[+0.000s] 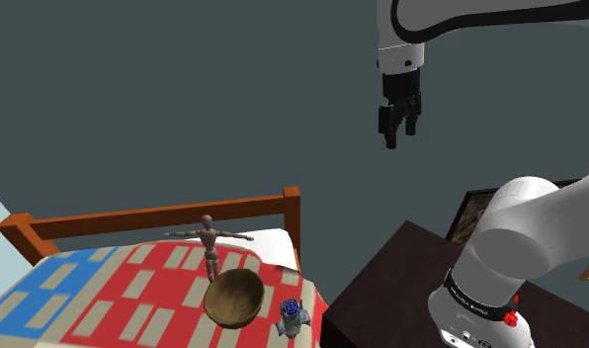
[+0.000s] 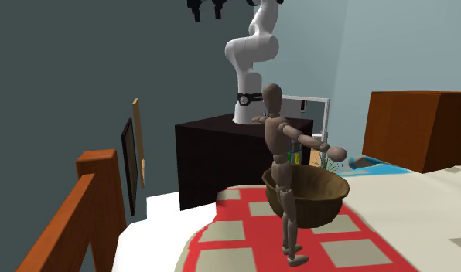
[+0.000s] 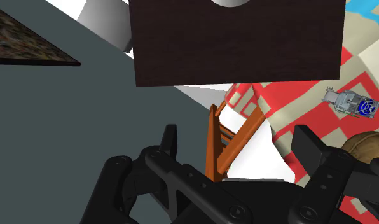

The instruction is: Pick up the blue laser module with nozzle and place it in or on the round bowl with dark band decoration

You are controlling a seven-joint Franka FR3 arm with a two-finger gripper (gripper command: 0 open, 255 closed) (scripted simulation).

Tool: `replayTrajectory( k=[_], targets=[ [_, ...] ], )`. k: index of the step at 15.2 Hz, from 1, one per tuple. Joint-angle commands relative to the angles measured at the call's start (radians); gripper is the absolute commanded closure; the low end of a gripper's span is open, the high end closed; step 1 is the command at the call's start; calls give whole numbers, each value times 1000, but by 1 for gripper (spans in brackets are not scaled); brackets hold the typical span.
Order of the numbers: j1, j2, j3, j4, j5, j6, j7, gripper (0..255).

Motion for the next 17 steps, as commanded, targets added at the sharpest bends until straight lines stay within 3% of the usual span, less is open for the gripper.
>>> replayTrajectory(
  k=[1, 9, 17],
  targets=[
    [0, 0, 0, 0, 0, 0, 0, 0],
    [54, -38, 140, -214, 118, 209, 185, 0],
    [124, 56, 305, -343, 239, 469, 370, 0]
  ],
)
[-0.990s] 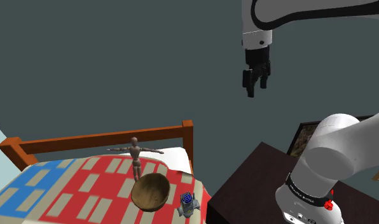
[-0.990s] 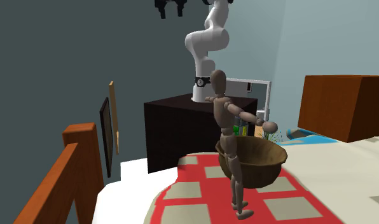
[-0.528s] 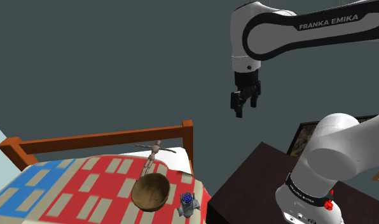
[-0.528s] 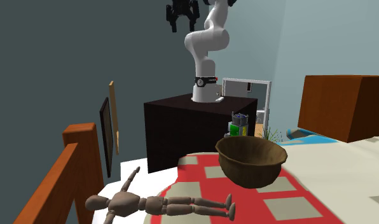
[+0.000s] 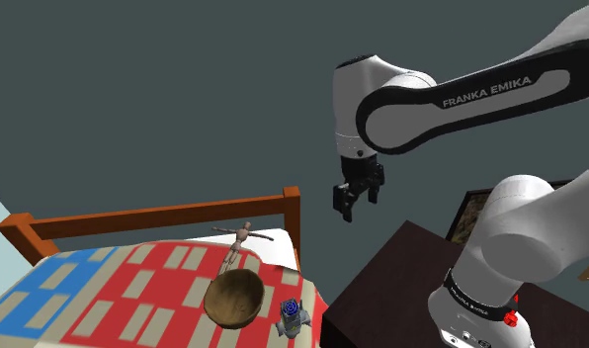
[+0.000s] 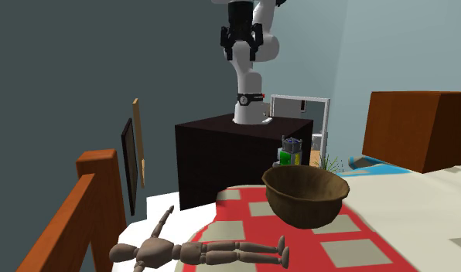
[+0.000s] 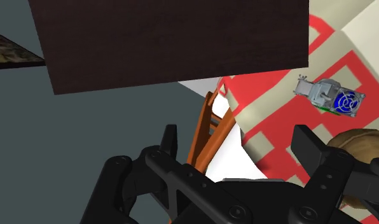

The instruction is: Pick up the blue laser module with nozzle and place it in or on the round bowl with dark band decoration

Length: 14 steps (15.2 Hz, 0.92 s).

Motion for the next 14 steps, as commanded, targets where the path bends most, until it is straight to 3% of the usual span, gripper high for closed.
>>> replayTrajectory(
  k=[1, 9, 14],
  targets=[
    [13, 42, 42, -21, 26, 75, 46, 0],
    [33, 309, 232, -26, 71, 385, 254, 0],
    [-8, 541, 353, 27, -30, 573, 447, 0]
  ],
)
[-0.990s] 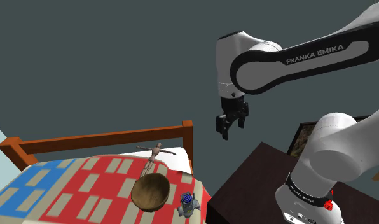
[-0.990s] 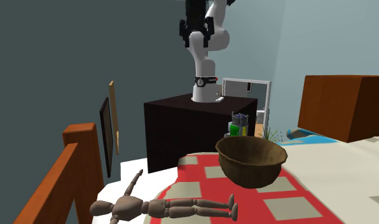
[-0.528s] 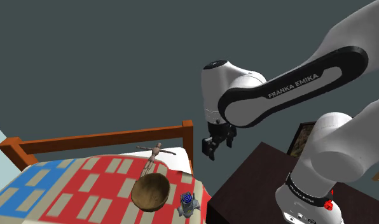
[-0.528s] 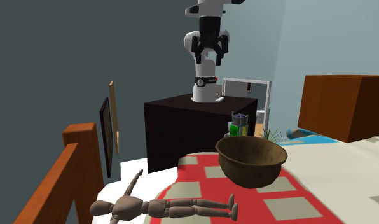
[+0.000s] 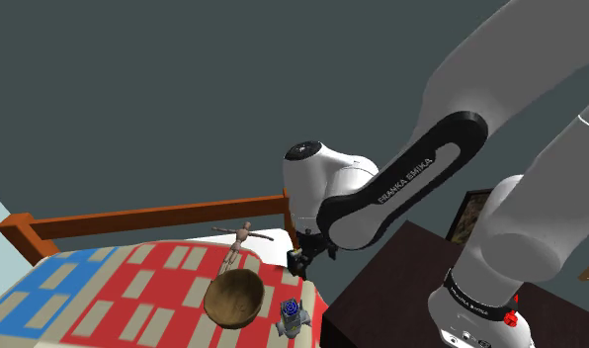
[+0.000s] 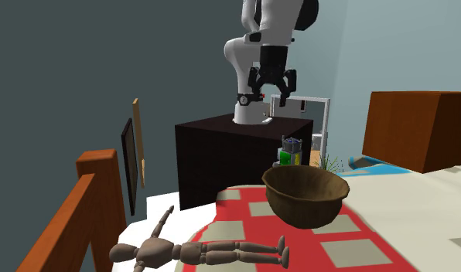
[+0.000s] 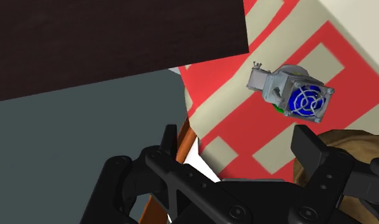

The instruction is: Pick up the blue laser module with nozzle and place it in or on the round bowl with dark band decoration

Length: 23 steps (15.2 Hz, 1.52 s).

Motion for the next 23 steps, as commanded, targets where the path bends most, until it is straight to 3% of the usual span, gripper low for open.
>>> replayTrajectory(
  k=[1, 5, 8, 16, 23],
  targets=[
    [-14, 99, 51, 24, -66, 74, 107, 0],
    [-27, 323, 77, 109, -326, 171, 371, 0],
    [47, 474, 10, 191, -511, 201, 551, 0],
    [117, 585, -93, 205, -648, 282, 649, 0],
    [117, 585, -93, 205, -648, 282, 649, 0]
  ],
)
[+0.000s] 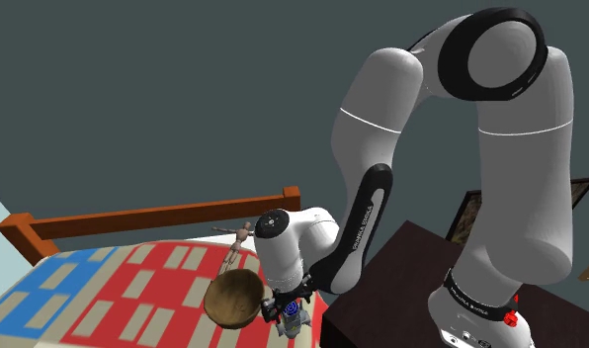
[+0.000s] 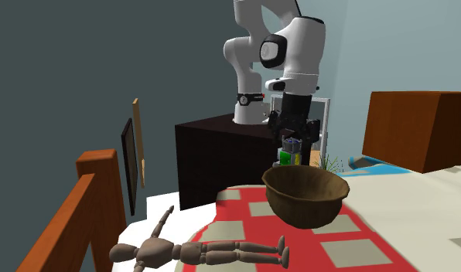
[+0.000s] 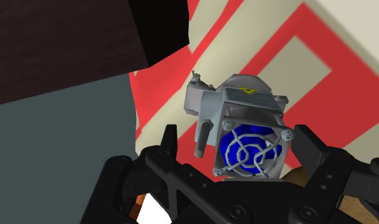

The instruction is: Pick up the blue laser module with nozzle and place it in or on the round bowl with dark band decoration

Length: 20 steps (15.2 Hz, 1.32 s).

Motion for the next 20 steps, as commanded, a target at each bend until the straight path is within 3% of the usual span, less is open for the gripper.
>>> replayTrajectory(
  k=[1, 2, 11, 20],
  targets=[
    [0, 0, 0, 0, 0, 0, 0, 0],
    [0, 0, 0, 0, 0, 0, 0, 255],
    [0, 0, 0, 0, 0, 0, 0, 255],
    [-83, -146, 118, -31, 175, -89, -129, 255]
  ],
)
